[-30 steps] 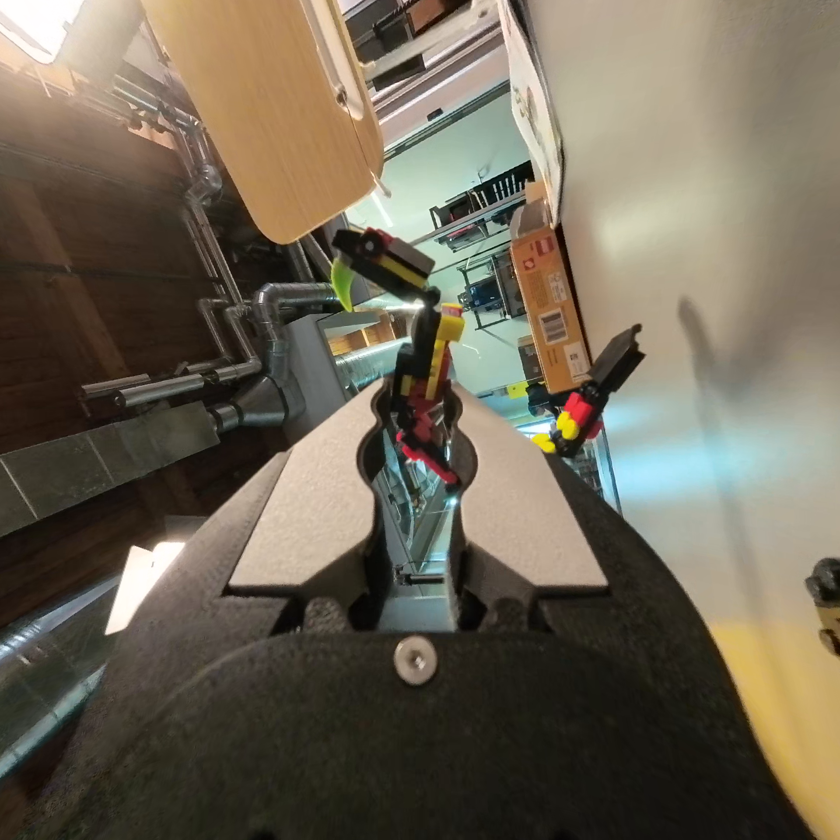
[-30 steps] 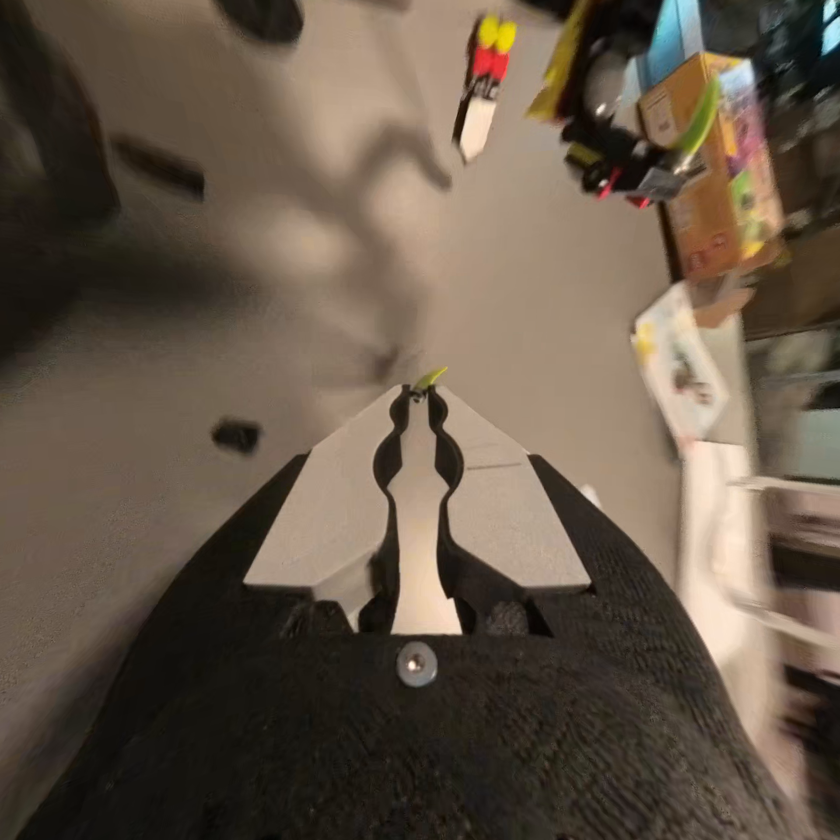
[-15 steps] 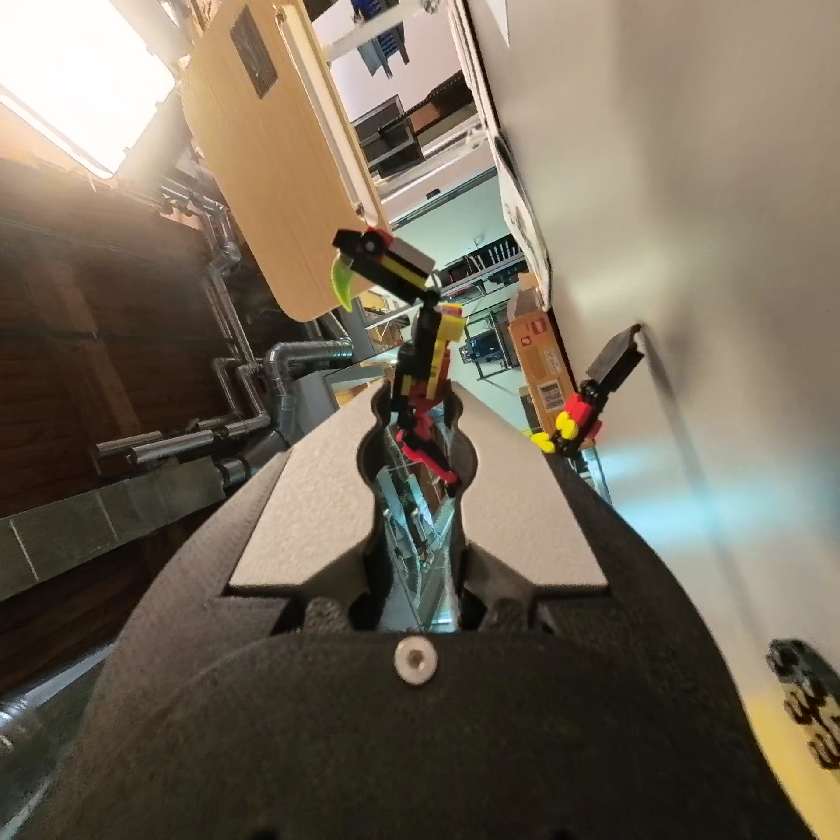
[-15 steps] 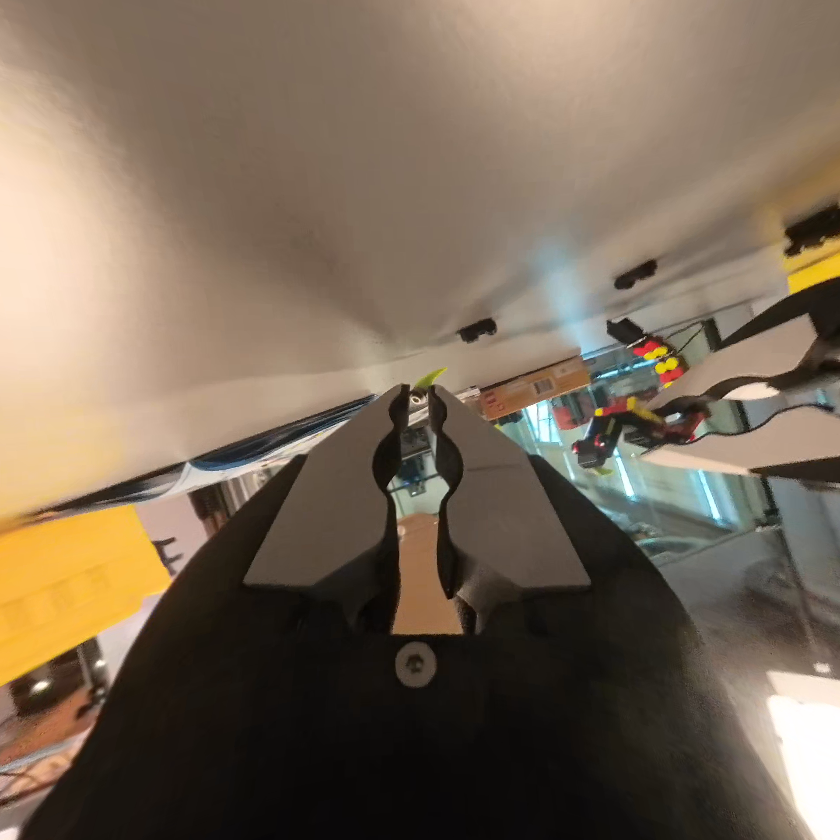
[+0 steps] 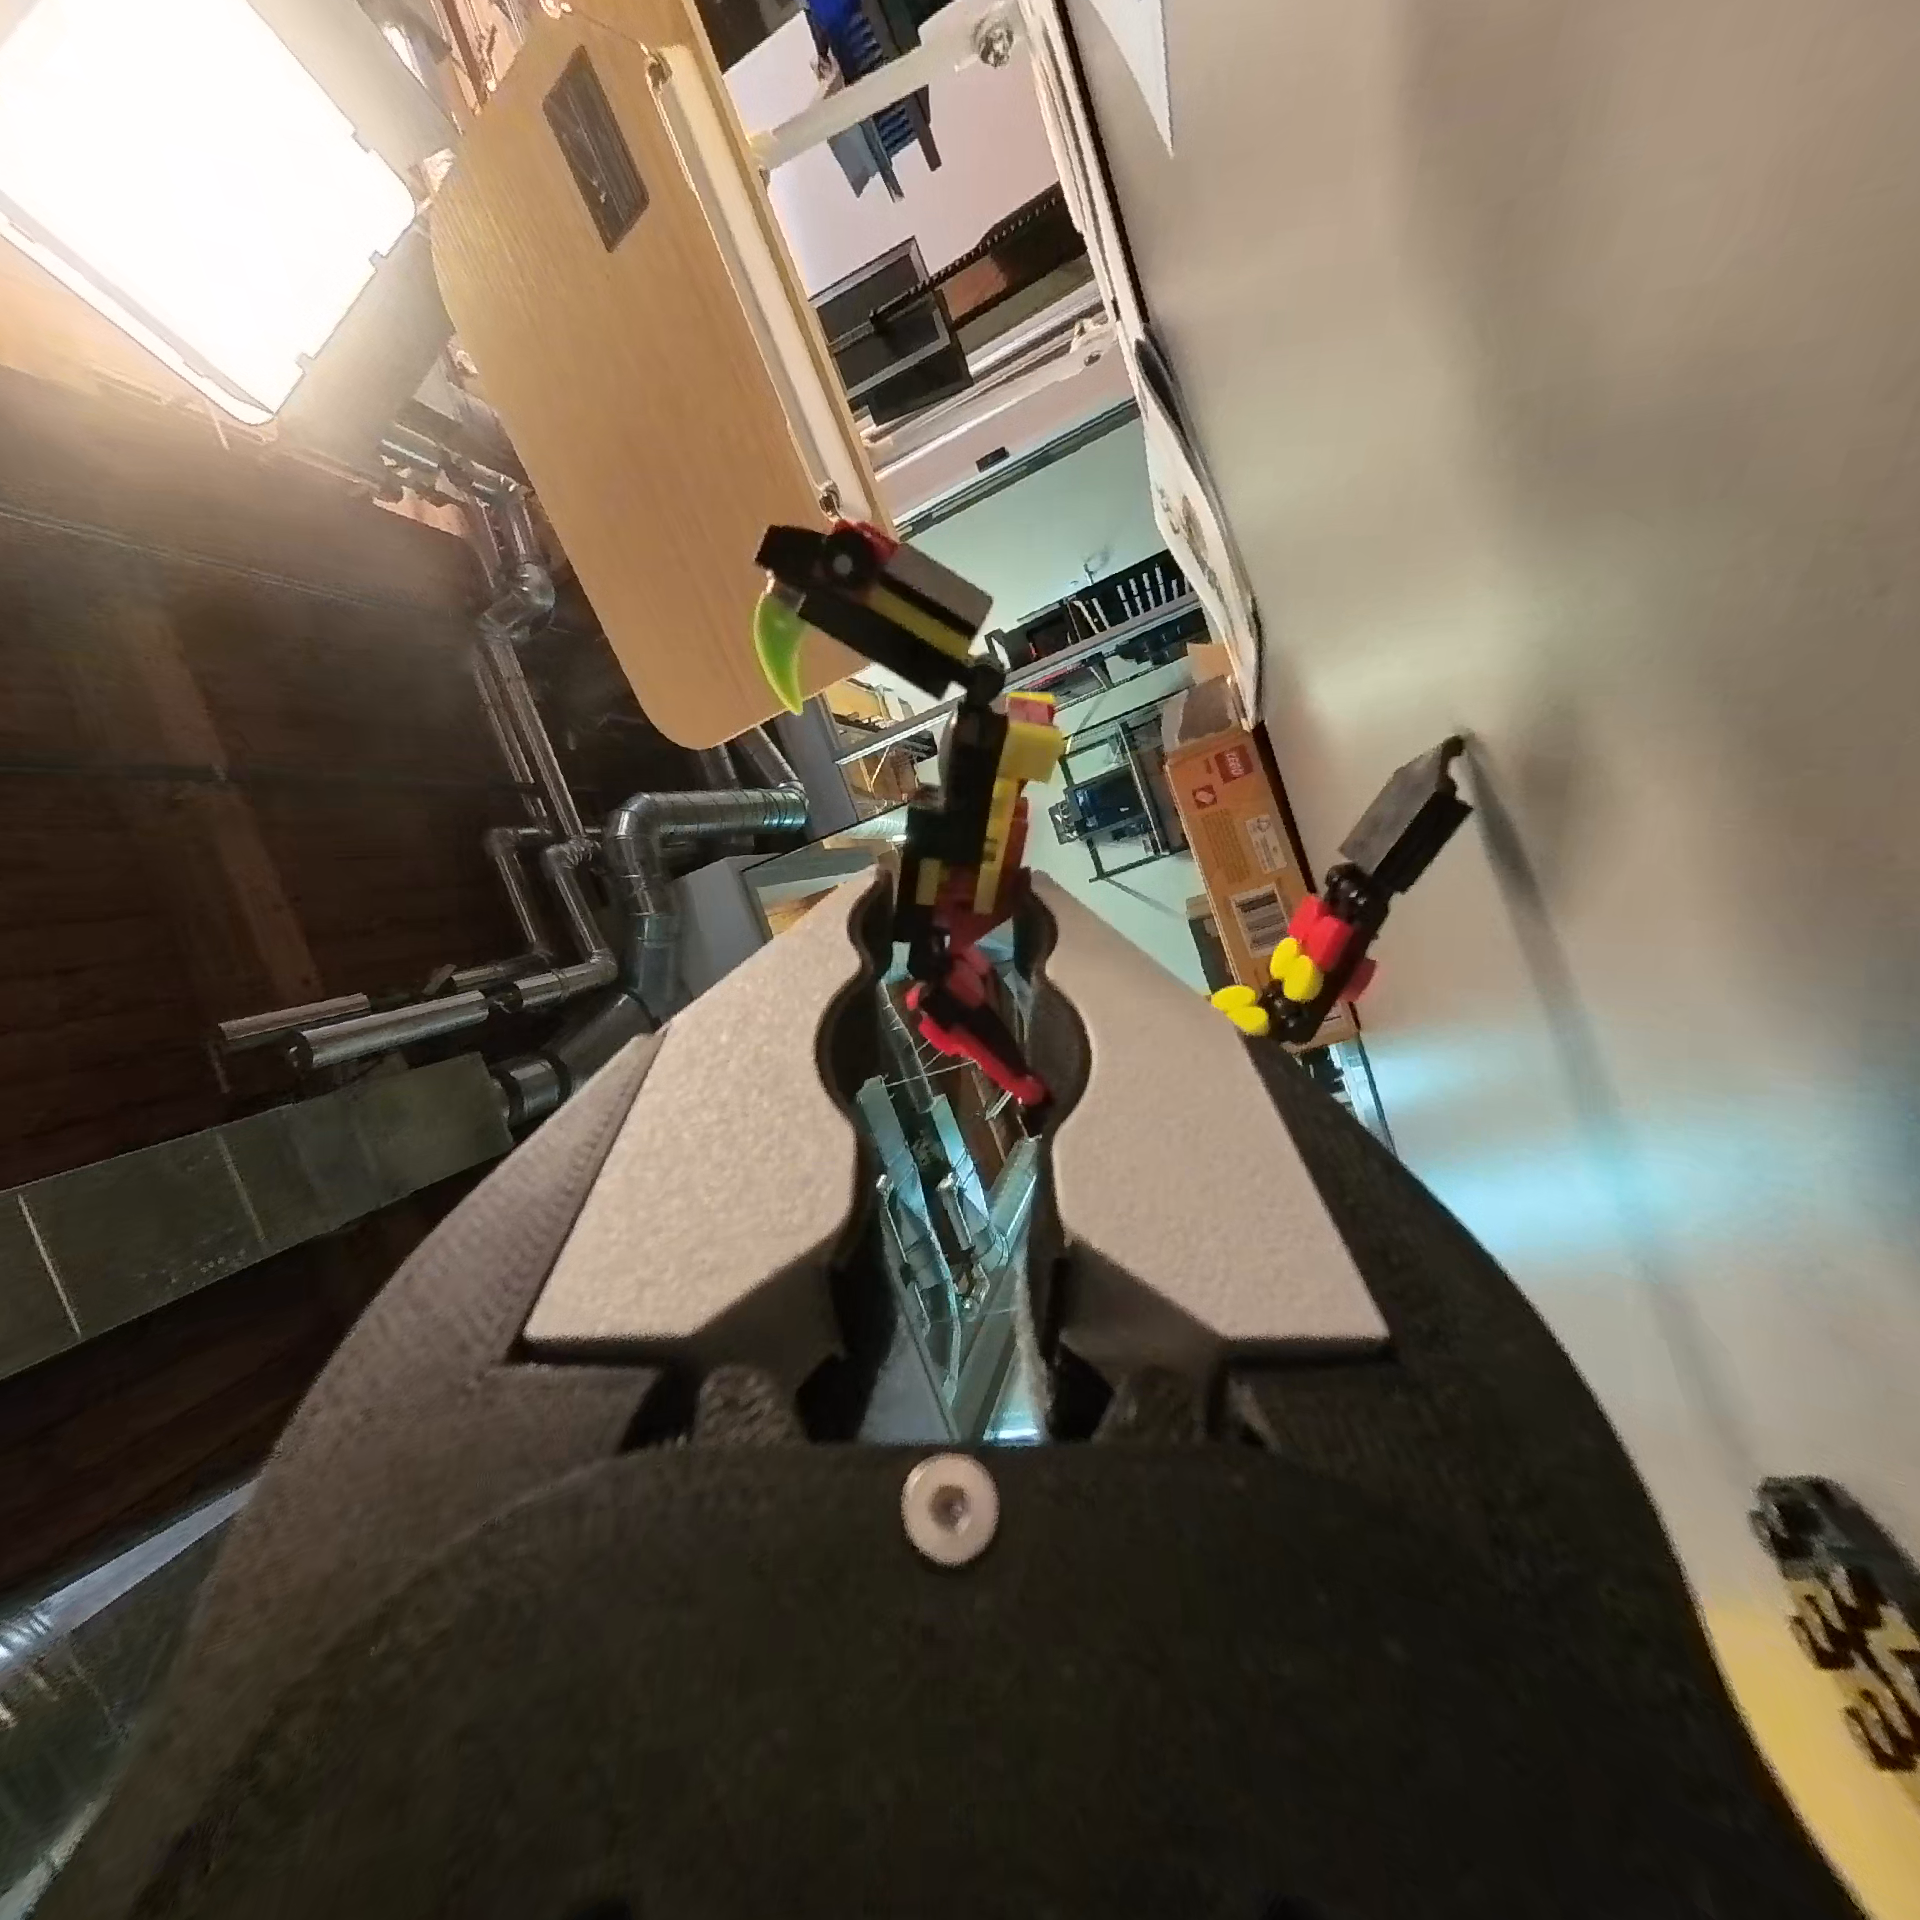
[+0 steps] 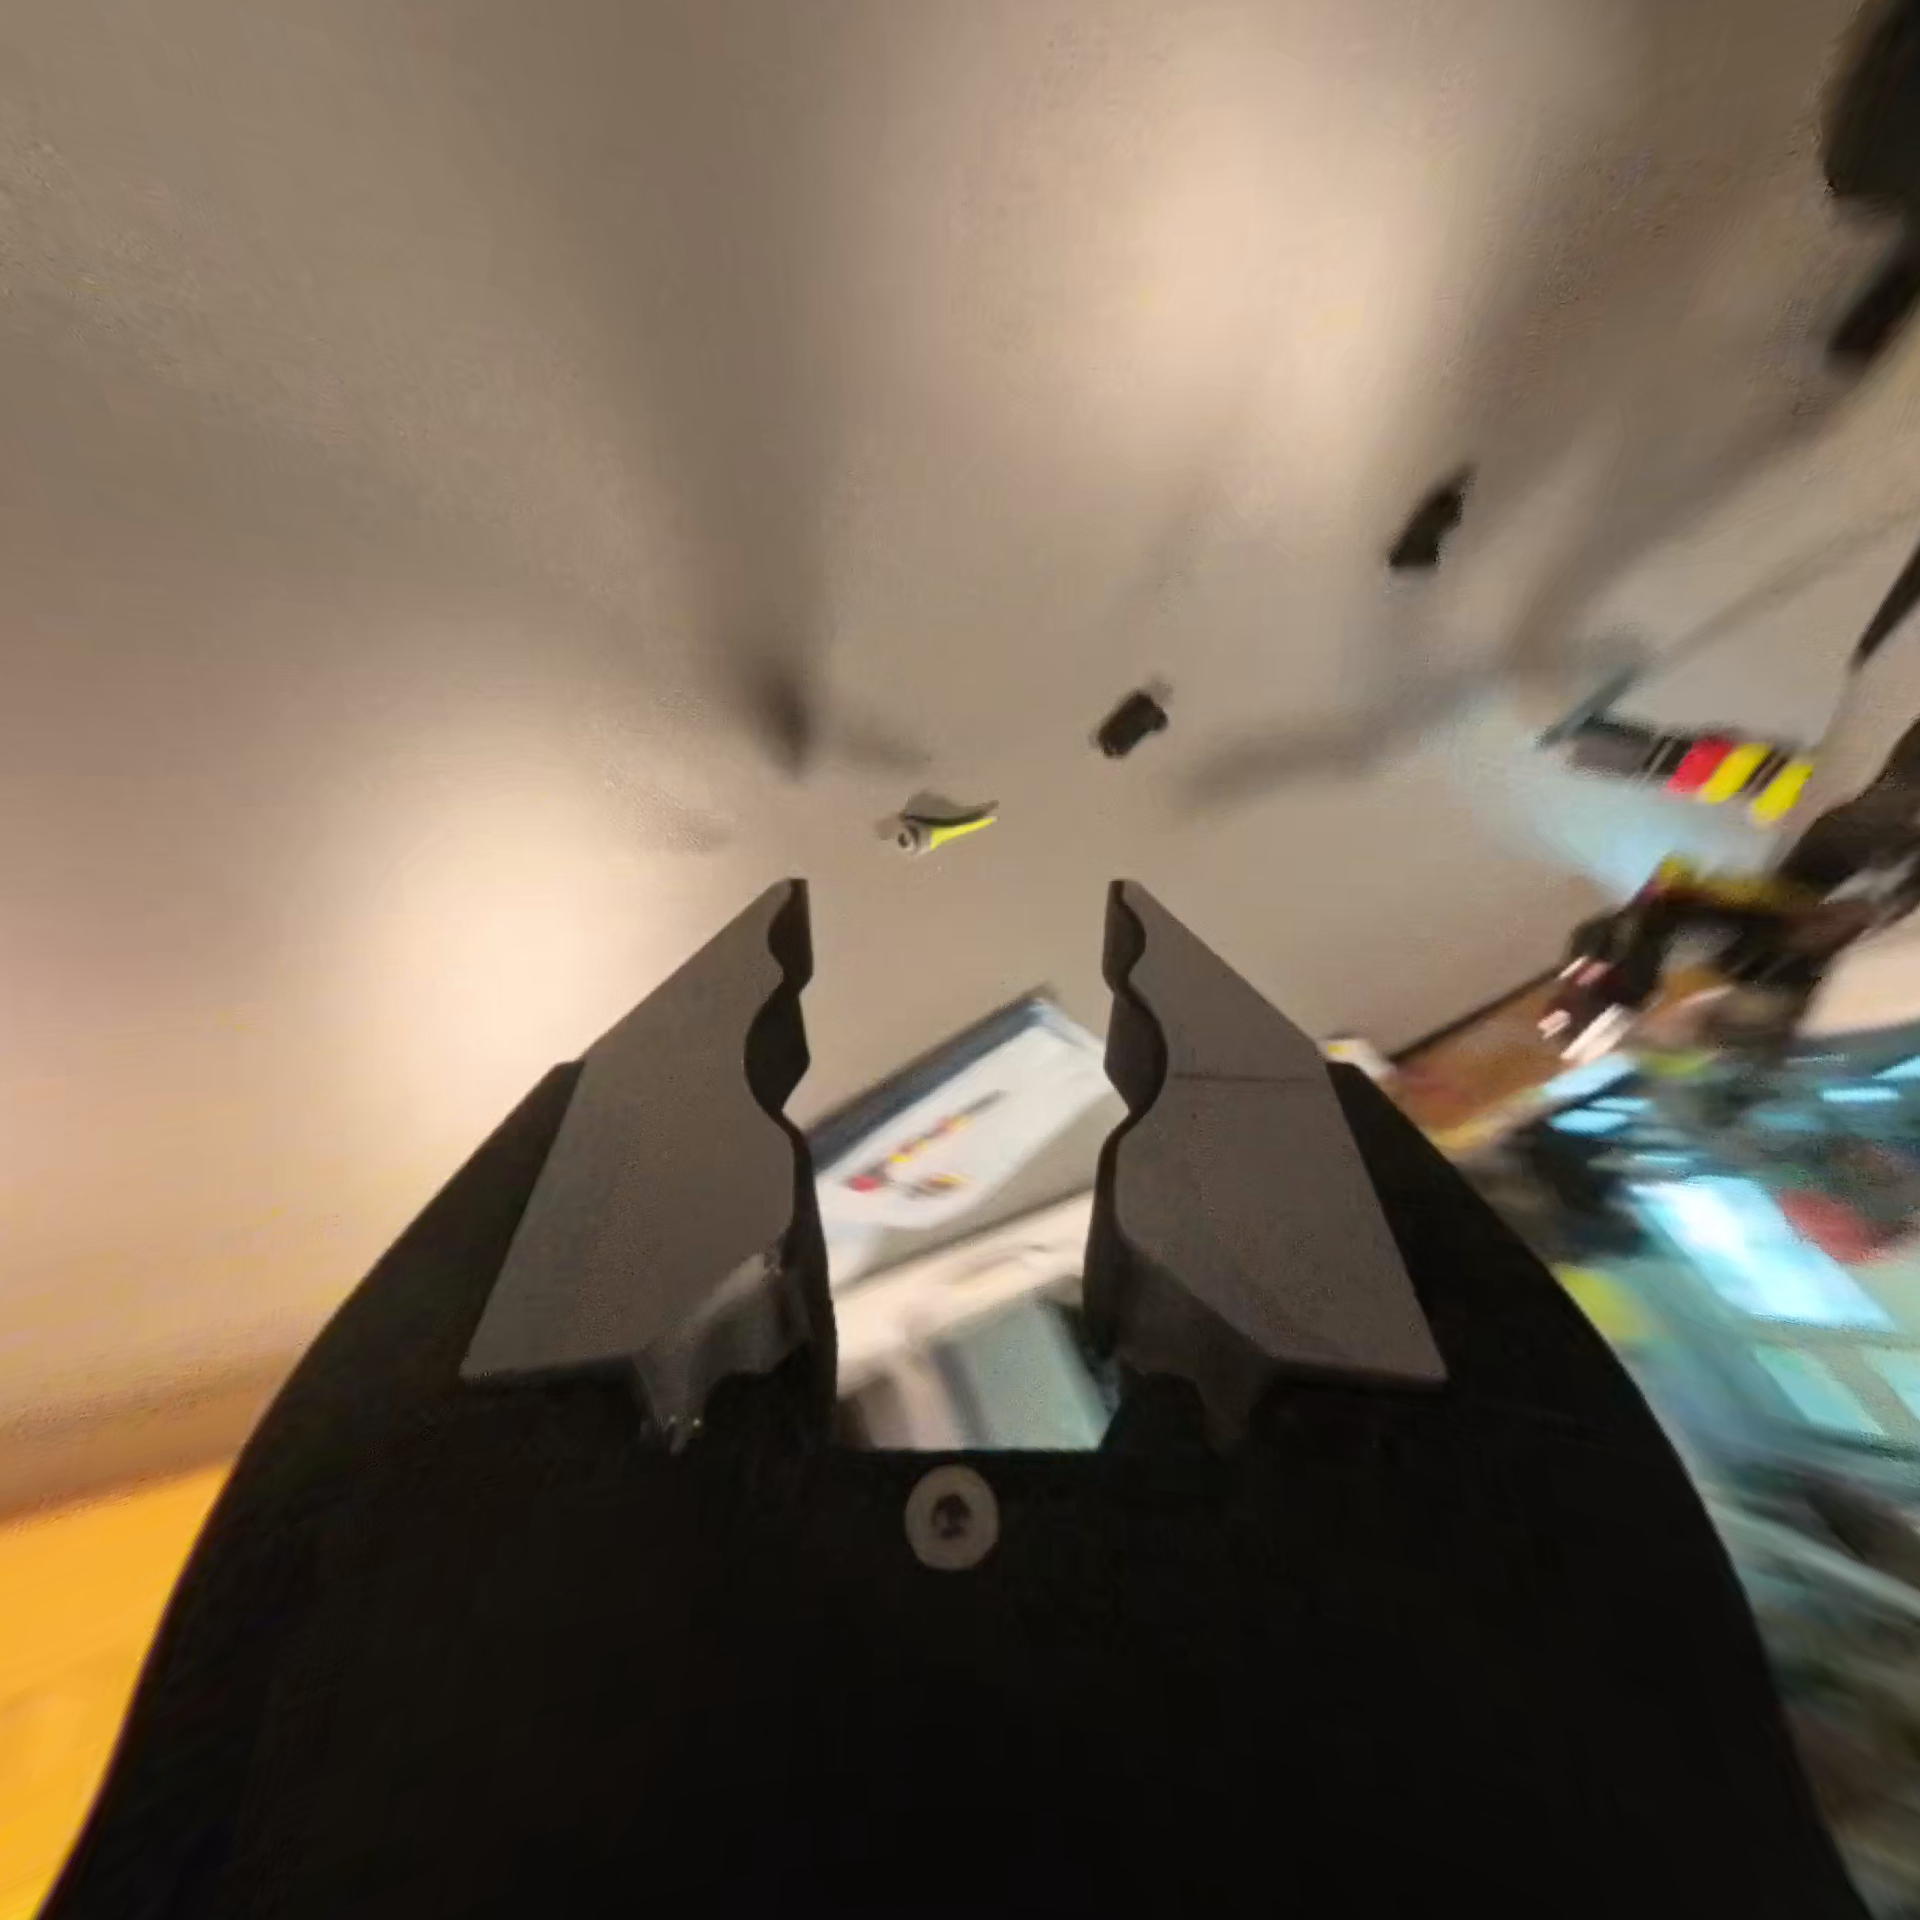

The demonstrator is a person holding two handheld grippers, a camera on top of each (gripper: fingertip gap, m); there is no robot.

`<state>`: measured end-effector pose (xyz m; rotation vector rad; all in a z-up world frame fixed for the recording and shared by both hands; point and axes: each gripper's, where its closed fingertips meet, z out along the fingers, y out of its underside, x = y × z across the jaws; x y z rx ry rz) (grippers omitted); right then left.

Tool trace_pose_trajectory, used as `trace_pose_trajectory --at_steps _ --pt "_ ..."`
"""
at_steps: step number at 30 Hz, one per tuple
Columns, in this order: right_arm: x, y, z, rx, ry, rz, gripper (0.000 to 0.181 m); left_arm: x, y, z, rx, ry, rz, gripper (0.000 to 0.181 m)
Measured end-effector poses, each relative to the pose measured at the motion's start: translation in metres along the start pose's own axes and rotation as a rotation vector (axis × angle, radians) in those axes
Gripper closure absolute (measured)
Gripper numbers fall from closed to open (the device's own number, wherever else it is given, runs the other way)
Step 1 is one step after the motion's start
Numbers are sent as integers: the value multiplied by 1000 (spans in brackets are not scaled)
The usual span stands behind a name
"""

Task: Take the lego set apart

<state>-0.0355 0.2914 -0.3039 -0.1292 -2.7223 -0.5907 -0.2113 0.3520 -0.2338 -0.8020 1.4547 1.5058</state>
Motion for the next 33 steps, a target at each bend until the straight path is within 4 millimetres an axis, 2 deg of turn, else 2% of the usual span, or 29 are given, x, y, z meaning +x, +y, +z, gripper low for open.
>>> trace_pose_trajectory --at_steps 2,4,5,7,9,13,19,33 --pt "-3 1 -7 150 -131 314 130 -1 -1 0 2 -1 1 160" --pt "-5 -4 -11 321 -347 715 146 -1 -2 0 7 -2 -1 160" --pt "-2 -7 -13 410 -460 923 156 -2 -3 0 8 -3 -2 160" --pt "12 -6 -10 541 -643 1301 164 -2 -4 1 10 -4 1 160" --pt "16 -3 -4 599 -783 1501 171 -2 -4 1 10 -3 0 160" --pt "2 2 10 528 -856 1529 176 -2 -3 1 9 0 -2 160" --pt "-2 -6 18 446 -899 1522 181 -3 -5 2 11 -2 1 160" --pt "-4 -6 22 203 -739 1435 177 -3 -5 3 10 -2 3 160"
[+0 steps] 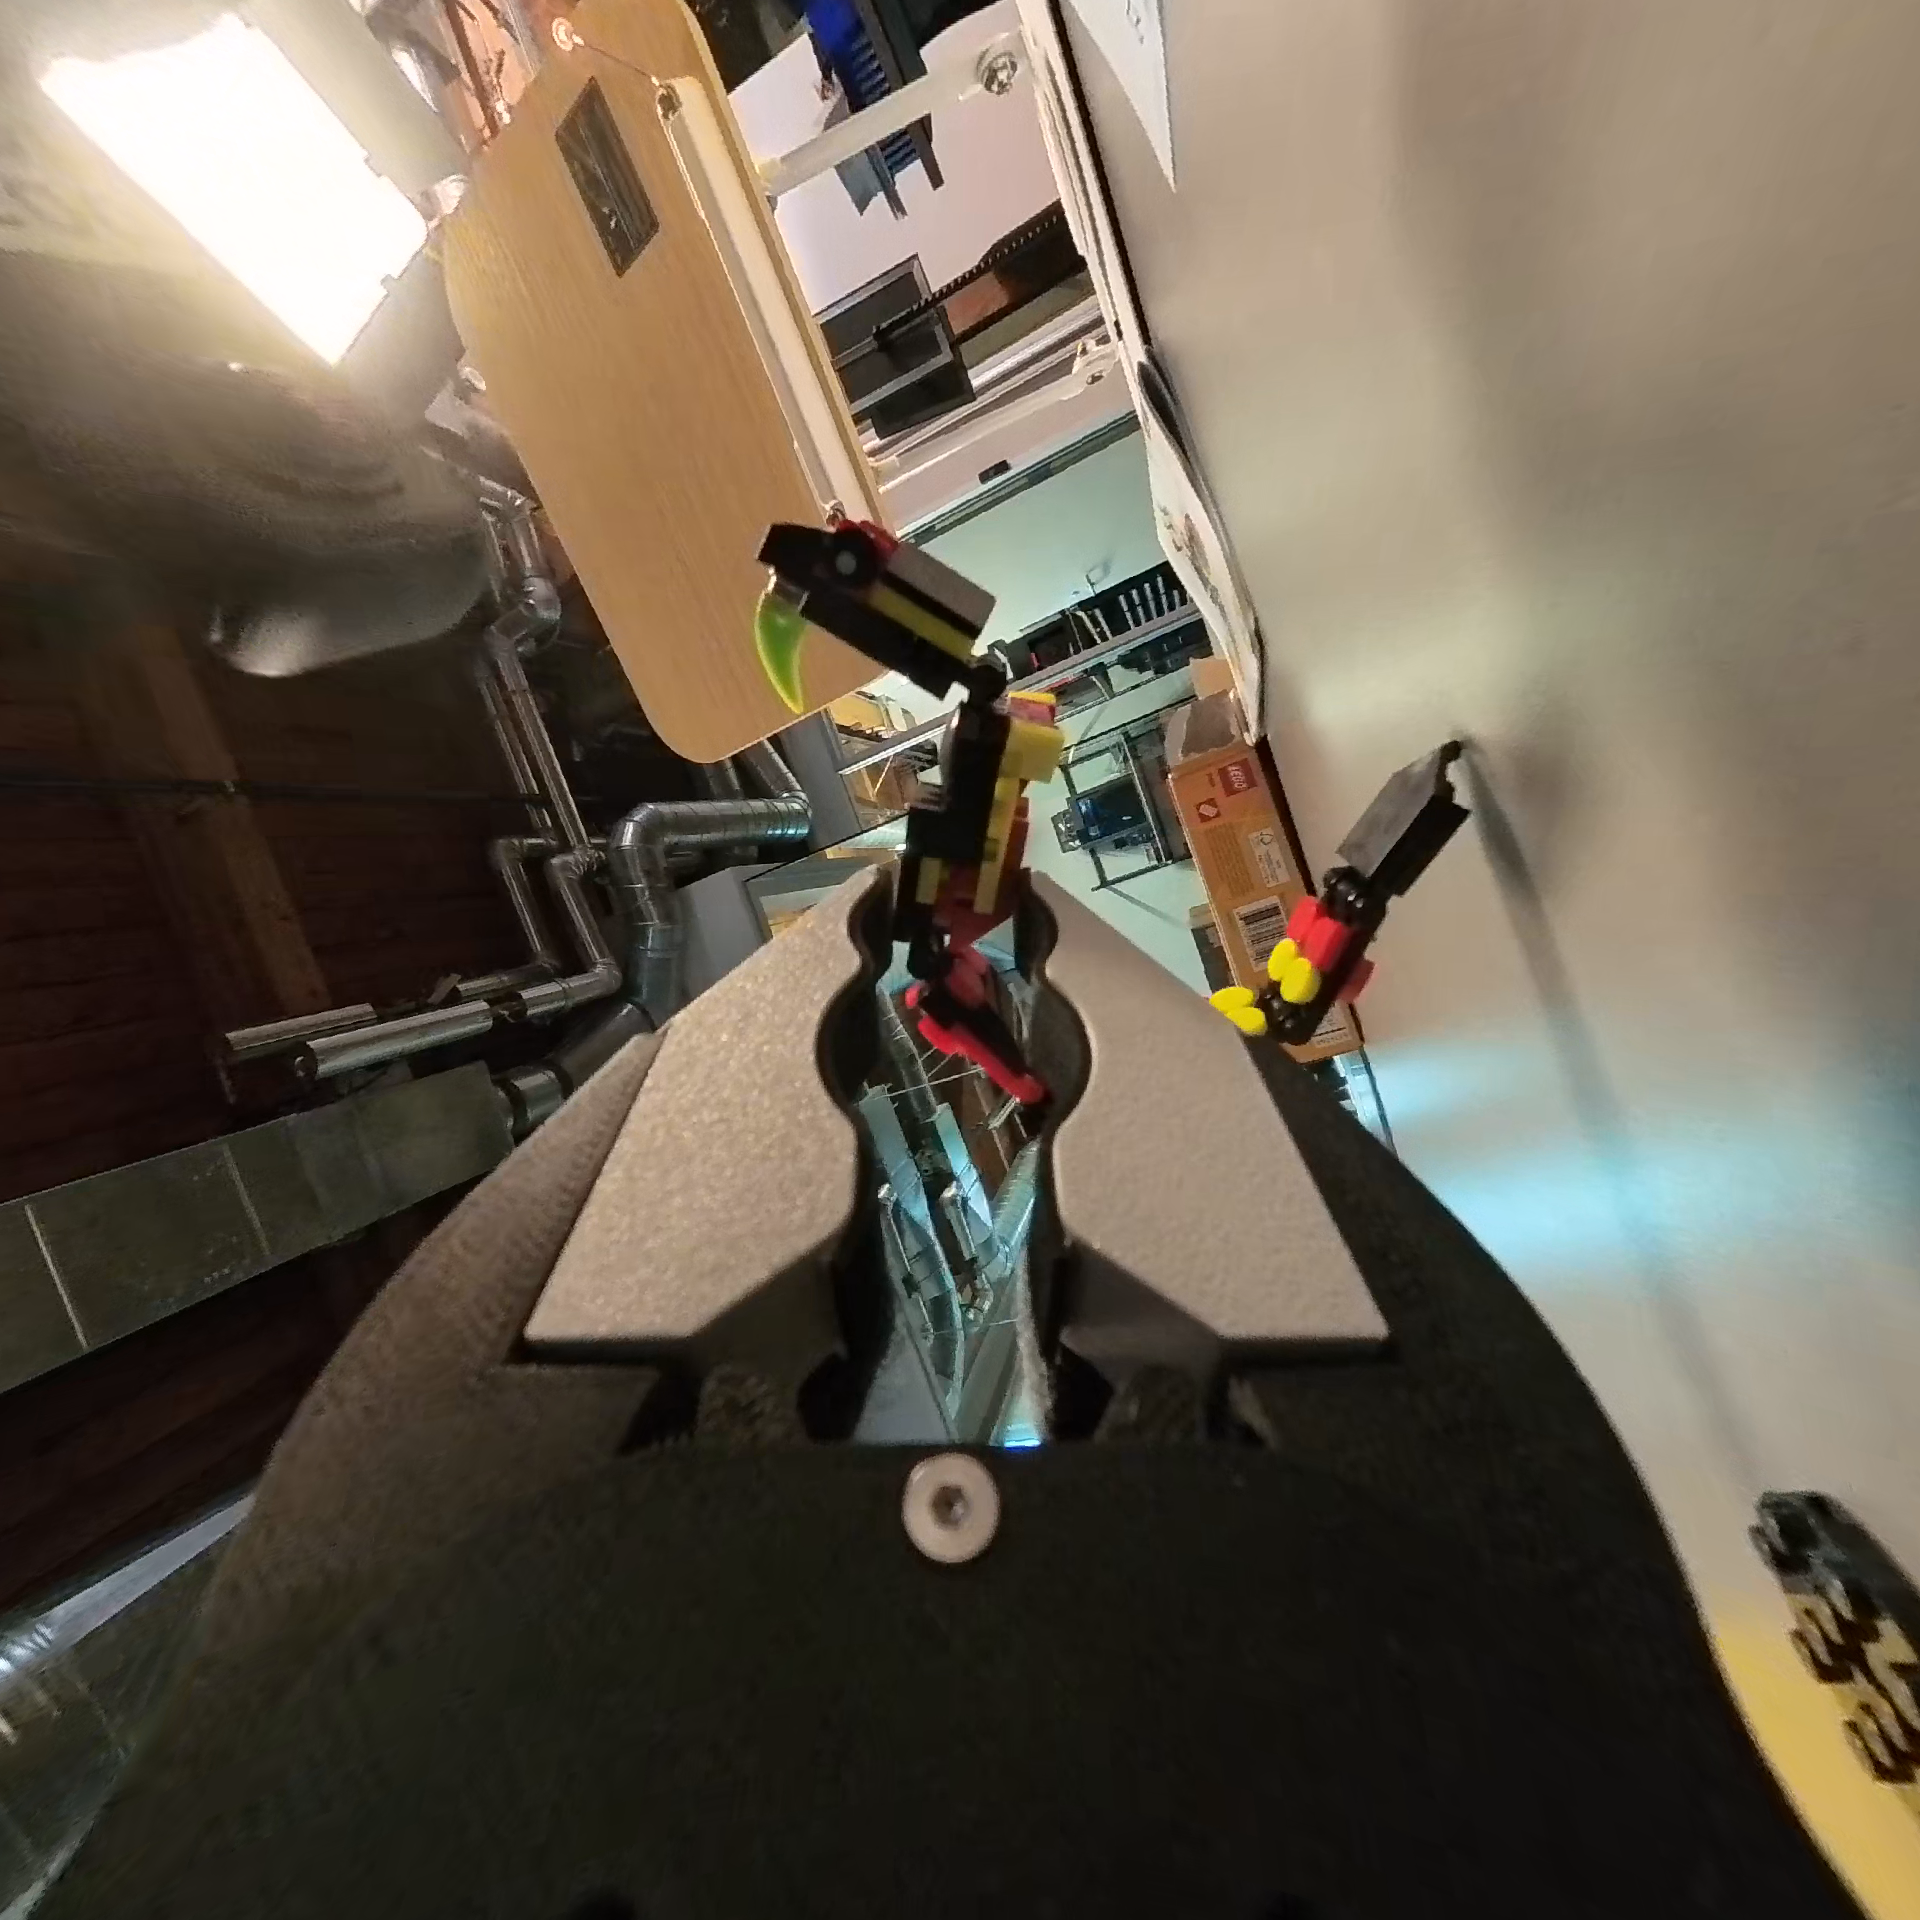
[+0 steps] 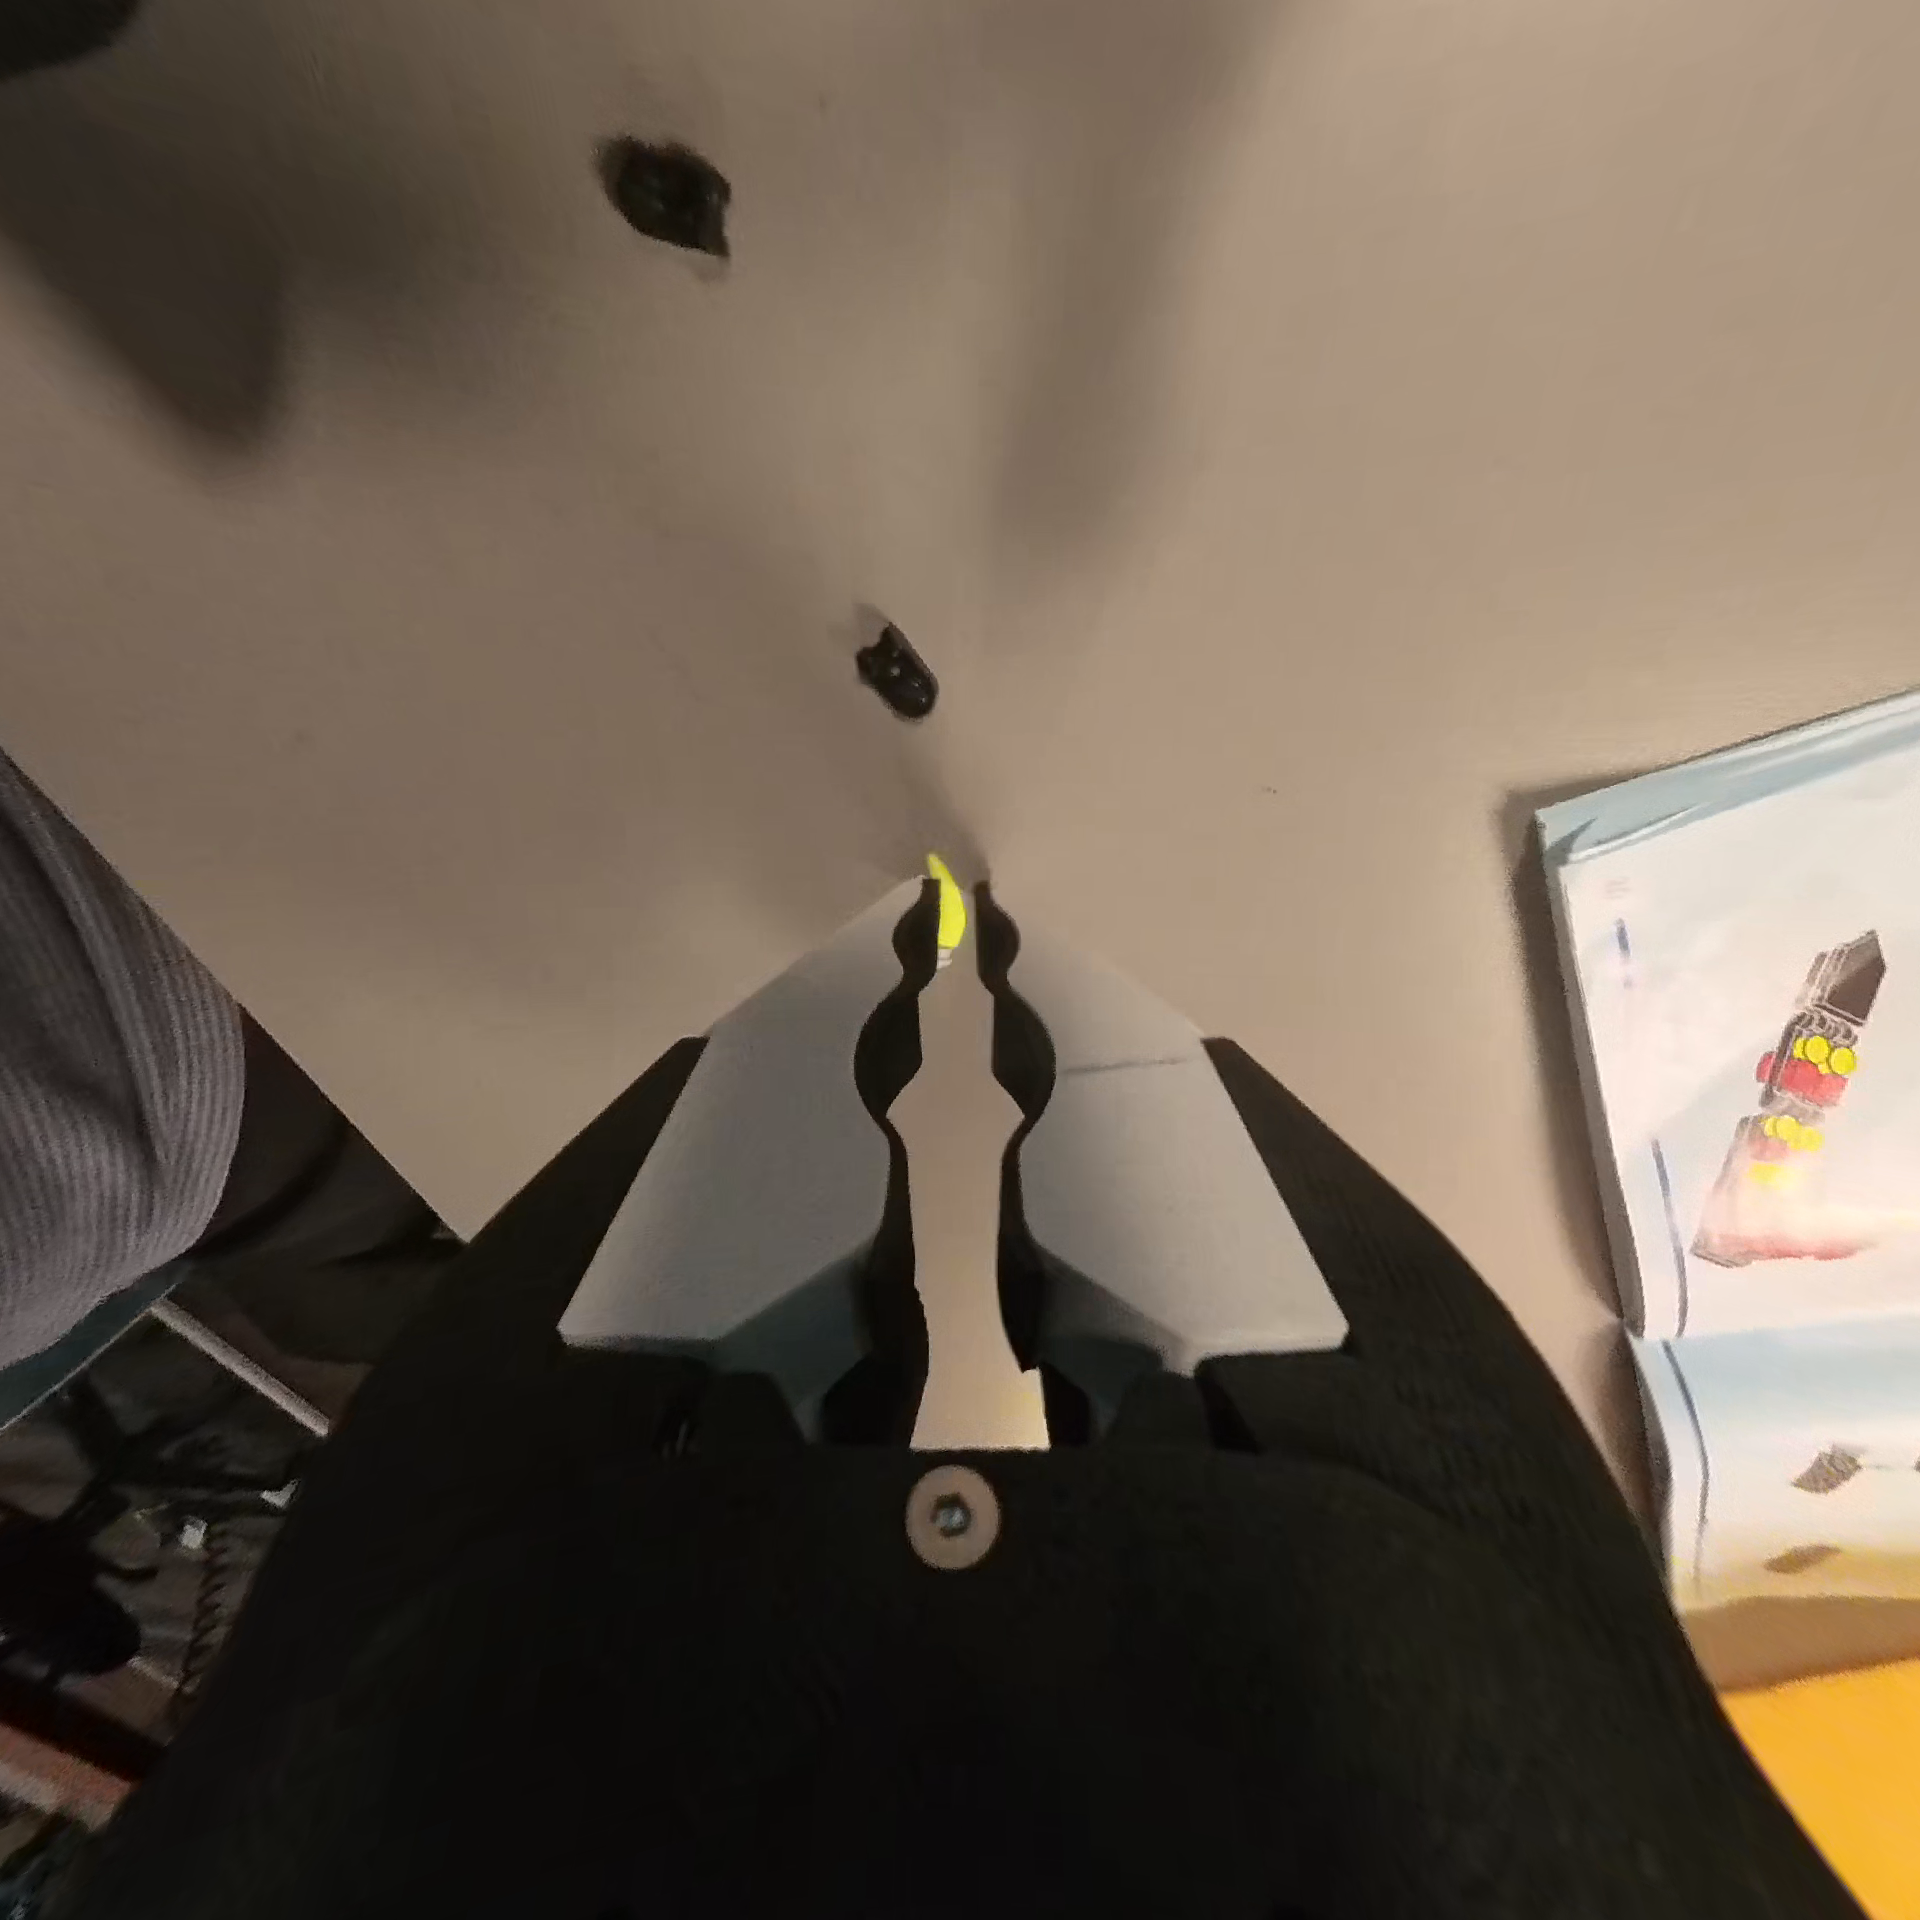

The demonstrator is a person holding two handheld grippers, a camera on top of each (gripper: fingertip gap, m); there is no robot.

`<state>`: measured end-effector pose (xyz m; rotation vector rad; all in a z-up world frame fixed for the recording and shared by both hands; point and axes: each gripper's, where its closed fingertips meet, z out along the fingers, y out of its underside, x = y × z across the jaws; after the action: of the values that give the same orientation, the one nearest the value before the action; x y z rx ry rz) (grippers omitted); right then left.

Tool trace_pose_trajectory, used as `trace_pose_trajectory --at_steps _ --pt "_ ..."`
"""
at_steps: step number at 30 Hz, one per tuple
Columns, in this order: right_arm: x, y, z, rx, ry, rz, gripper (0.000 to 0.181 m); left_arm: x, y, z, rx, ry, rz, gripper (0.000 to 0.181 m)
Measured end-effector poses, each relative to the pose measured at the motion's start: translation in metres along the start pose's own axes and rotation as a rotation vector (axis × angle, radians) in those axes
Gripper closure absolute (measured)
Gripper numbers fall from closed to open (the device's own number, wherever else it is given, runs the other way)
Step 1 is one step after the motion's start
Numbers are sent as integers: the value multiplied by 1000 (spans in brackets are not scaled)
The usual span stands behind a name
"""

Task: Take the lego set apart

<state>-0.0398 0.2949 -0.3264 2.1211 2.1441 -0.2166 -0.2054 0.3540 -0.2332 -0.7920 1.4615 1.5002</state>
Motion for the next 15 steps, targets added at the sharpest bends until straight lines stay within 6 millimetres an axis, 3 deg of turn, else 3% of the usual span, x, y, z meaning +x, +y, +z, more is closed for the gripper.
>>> trace_pose_trajectory --at_steps 7,15 --pt "-1 1 1 -78 177 -86 174 1 0 -1 -1 1 0 160" --pt "-5 0 1 -10 171 -98 181 0 -3 -3 7 0 5 160"
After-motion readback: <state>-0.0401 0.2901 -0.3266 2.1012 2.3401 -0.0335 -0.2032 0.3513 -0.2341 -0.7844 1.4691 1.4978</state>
